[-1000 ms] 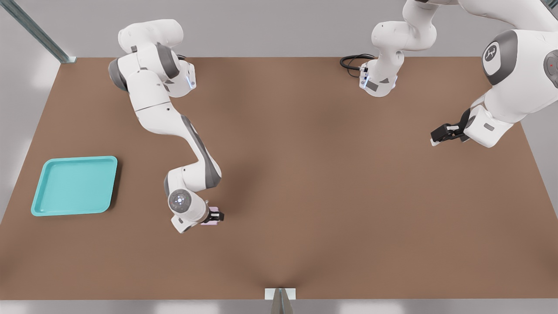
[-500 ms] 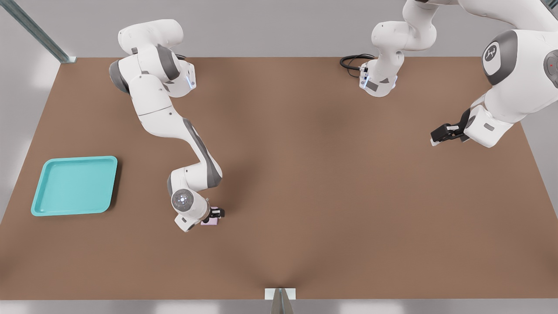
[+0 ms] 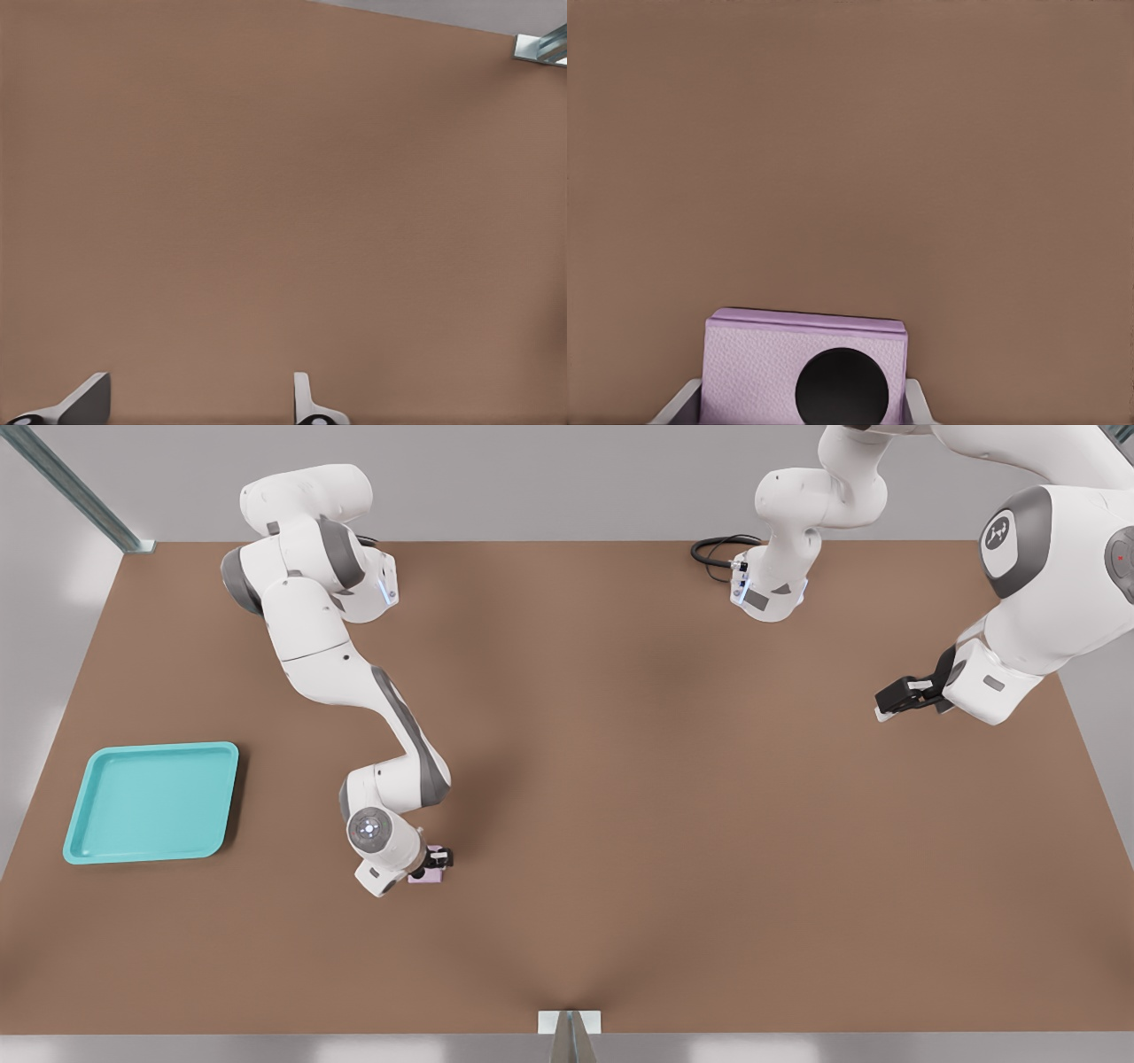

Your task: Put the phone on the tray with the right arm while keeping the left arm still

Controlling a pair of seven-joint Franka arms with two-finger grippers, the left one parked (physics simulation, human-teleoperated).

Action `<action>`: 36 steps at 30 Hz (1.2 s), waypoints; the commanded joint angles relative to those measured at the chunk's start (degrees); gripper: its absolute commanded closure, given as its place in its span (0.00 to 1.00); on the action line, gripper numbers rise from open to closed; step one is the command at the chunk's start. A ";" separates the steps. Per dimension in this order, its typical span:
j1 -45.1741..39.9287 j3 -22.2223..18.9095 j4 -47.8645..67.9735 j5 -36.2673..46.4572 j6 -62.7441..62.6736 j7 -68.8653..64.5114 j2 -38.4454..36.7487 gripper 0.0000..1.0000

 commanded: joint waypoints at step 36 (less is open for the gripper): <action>-10.37 -4.74 -9.64 -2.60 -29.63 -13.60 -47.27 0.00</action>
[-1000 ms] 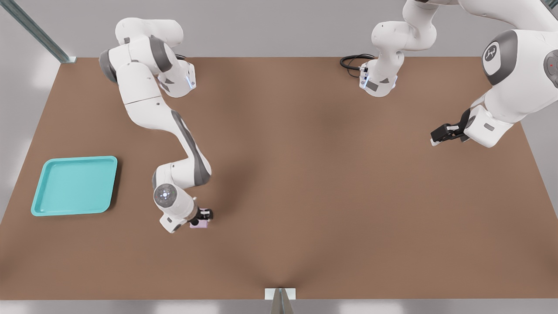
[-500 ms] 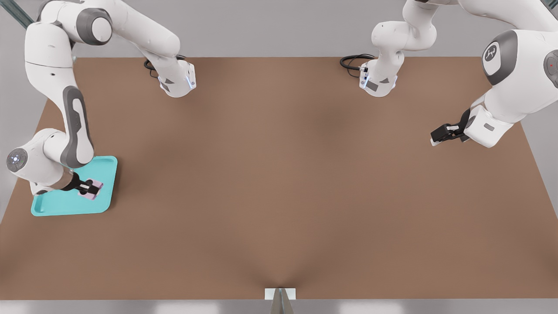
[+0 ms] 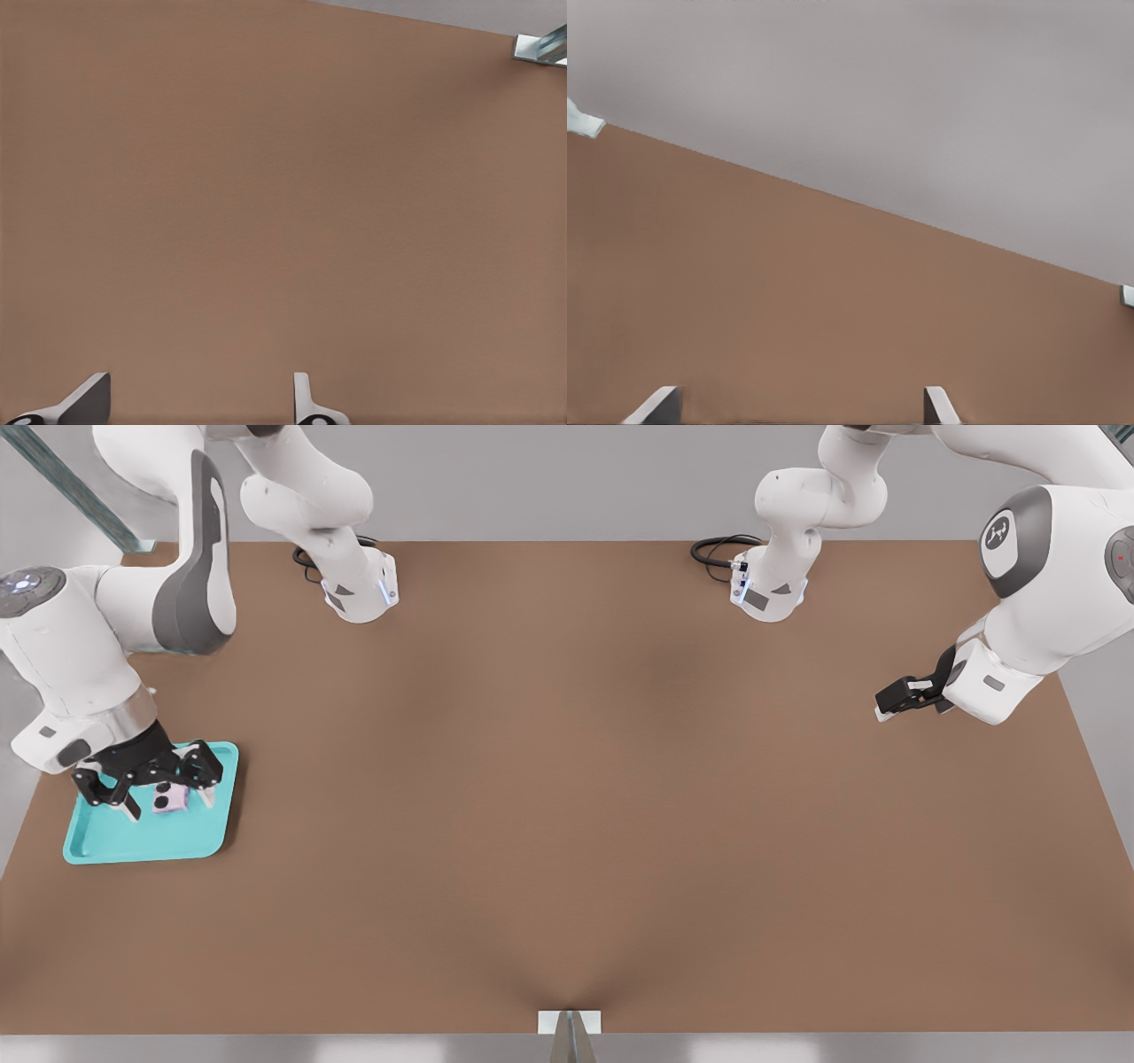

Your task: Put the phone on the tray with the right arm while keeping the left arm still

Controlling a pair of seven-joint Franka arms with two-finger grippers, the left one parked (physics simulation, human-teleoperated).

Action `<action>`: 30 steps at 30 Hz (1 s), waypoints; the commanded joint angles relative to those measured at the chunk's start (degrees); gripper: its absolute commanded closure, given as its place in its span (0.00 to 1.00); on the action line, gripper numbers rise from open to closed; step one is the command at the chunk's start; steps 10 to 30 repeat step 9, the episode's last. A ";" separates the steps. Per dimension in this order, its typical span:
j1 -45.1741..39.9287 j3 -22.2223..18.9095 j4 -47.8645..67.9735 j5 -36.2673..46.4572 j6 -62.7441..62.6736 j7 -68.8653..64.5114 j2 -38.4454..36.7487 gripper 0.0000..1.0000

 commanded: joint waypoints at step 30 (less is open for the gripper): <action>4.61 -1.39 -1.34 -0.60 -21.54 16.26 -2.61 0.00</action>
